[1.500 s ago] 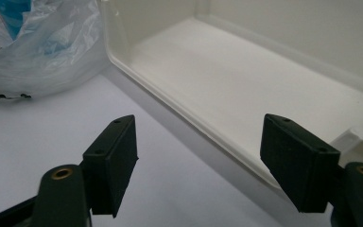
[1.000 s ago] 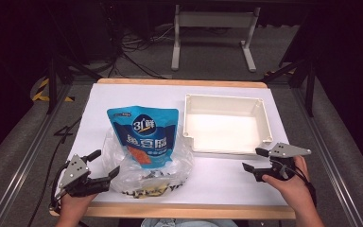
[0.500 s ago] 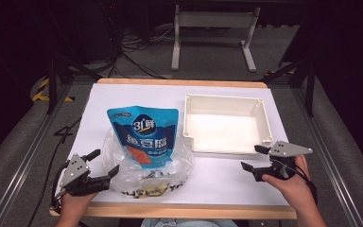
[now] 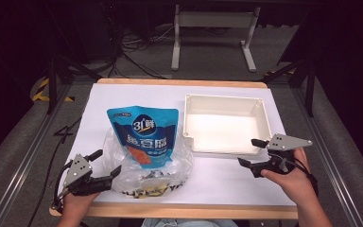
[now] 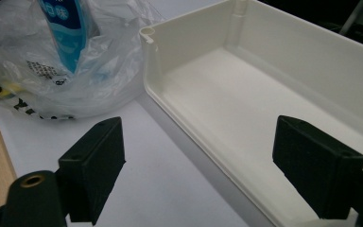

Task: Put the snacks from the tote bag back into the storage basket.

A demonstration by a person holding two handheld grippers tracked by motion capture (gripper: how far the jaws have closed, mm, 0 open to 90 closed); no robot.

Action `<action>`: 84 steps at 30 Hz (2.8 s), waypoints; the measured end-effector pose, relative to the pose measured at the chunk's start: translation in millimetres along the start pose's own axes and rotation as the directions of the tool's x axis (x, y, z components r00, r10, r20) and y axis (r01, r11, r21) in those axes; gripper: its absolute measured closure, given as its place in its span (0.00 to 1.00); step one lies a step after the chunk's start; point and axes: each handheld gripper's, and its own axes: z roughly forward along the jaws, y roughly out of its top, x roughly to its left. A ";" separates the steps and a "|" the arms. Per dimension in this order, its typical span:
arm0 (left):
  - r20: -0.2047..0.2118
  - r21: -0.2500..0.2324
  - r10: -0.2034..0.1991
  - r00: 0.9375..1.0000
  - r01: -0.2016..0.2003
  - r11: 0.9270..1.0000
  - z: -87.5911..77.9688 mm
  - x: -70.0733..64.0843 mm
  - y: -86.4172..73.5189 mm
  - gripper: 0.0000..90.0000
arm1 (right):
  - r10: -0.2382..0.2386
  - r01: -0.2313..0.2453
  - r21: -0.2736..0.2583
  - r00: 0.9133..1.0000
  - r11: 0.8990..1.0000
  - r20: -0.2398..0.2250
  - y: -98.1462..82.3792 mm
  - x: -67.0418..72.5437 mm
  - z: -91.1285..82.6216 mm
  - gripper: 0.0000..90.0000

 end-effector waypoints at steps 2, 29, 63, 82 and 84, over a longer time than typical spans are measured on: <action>0.001 0.001 0.000 1.000 0.000 1.000 0.3 0.0 0.0 0.18 | -0.011 0.011 -0.007 1.000 1.000 0.003 4.8 1.1 -1.3 0.20; 0.011 0.003 0.007 1.000 -0.007 1.000 -0.2 -1.0 0.9 0.18 | -0.094 0.091 -0.044 0.992 0.995 -0.086 53.0 19.7 33.4 0.20; 0.022 0.003 0.010 1.000 -0.010 1.000 -0.7 -0.2 1.1 0.18 | -0.203 0.190 -0.075 0.951 0.979 -0.233 109.0 64.1 112.5 0.13; 0.024 -0.001 0.008 1.000 -0.008 1.000 -1.2 0.3 1.5 0.17 | -0.236 0.215 -0.101 0.917 0.971 -0.321 121.9 86.3 156.3 0.08; 0.025 -0.003 0.009 1.000 -0.009 1.000 -1.1 0.2 1.4 0.17 | -0.242 0.221 -0.102 0.915 0.970 -0.322 122.5 89.0 160.3 0.09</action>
